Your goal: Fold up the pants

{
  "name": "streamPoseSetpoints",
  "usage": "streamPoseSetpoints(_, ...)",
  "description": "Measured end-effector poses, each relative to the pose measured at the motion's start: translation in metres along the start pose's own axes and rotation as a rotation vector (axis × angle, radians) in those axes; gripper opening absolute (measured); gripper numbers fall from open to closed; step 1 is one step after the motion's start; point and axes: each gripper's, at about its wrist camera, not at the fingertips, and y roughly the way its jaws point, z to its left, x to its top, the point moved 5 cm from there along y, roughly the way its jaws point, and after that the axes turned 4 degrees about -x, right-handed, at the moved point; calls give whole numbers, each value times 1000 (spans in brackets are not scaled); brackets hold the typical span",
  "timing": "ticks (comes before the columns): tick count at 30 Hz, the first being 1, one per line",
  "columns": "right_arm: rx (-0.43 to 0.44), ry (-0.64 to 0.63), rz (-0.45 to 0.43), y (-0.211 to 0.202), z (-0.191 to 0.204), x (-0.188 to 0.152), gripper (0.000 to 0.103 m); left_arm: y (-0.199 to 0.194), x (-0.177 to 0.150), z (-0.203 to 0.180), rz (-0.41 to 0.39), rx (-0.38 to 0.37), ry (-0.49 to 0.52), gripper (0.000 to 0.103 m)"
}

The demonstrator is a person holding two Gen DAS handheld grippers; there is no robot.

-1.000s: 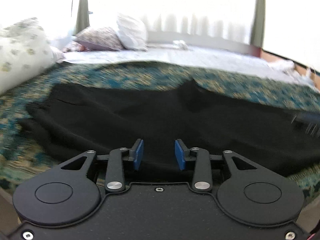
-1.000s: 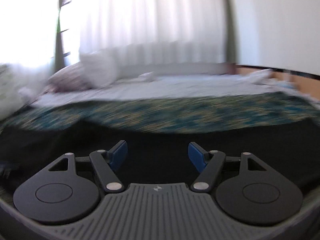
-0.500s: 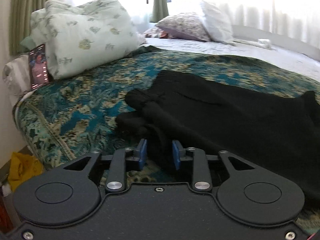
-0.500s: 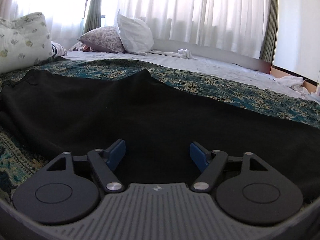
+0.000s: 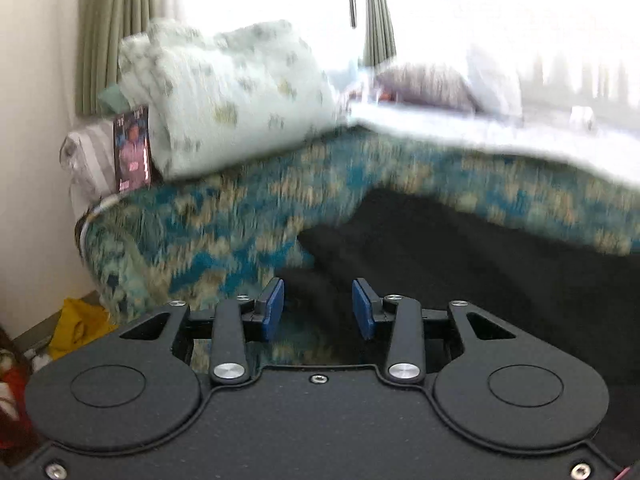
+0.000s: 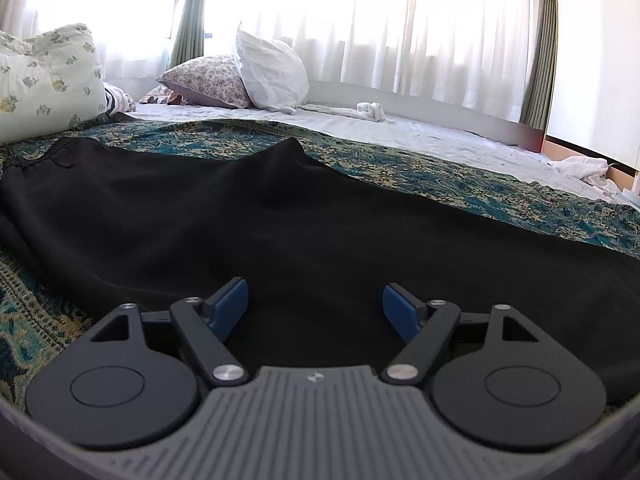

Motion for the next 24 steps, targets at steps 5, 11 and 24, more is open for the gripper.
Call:
streamPoseSetpoints(5,-1,-1,1,0,0,0,85,19,21,-7,47,-168,-48,39)
streamPoseSetpoints(11,0,1,2,0,0,0,85,68,13,0,110,-27,-77,51)
streamPoseSetpoints(24,-6,-5,6,1,0,1,85,31,32,5,-69,-79,-12,16)
